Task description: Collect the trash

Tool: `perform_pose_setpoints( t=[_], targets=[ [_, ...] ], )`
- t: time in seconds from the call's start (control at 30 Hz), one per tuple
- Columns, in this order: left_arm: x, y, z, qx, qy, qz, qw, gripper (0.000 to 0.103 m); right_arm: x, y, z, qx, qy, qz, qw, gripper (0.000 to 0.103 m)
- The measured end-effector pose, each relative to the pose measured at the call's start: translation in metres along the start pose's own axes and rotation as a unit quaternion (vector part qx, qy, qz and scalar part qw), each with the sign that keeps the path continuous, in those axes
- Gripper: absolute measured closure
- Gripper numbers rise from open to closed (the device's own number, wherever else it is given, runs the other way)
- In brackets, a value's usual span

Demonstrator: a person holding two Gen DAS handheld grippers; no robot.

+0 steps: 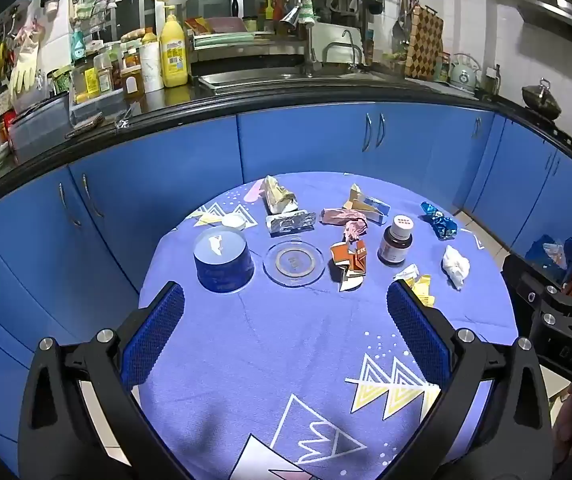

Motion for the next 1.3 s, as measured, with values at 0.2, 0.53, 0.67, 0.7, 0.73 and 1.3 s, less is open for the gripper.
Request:
perform_pose_setpoints(
  t=[0.2,0.53,0.67,0.7,0.73,1.3],
  targets=[
    [0.0003,0.0003,0.0013,0.001,-0.004,-0.002,1.0000,0.003,0.0007,0.0006,-0.0005,0.000,0.001,-0.001,1.000,0.007],
    [-0.0039,-0.0028,-0.0014,0.004,-0.005,-0.003,1.0000,0.003,0.0006,0.0009,-0.0015,-0.002,0.002,-0.001,1.000,0.007],
    [-0.0013,-0.0019,-0.0031,0.004,-0.008,-0.001,1.0000,0.003,0.0009,-0.0003,-0.0013,-0.002,0.002,-0.001,1.000,0.007],
    [-0.0013,-0.0020,-0.0032,0.004,-0.008,-0.001,1.0000,0.003,0.0009,-0.0001,-0.0013,-0.002,0.002,-0.002,1.000,0.007],
    [-0.0012,-0.0019,-0.0032,0.004,-0.008,0.000,1.0000,0.003,0.0005,0.0015,-0.0012,-0.001,0.002,-0.001,1.000,0.007],
    [-0.0003,0.0005,-0.0031,0.004,-0.010,-0.003,0.9999,0.003,0.0005,0.0021,-0.0016,-0.002,0.002,-0.002,1.000,0.007]
  ],
)
Point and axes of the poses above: each gripper's, at about its wrist camera, not at the fingertips, and y roughly the way its jaws point, z to its right, x to its underside, the point moved 8 cm from there along y, roughly the way its jaws point, and after that the axes turned 2 degrees about y, right-handed, at the moved point
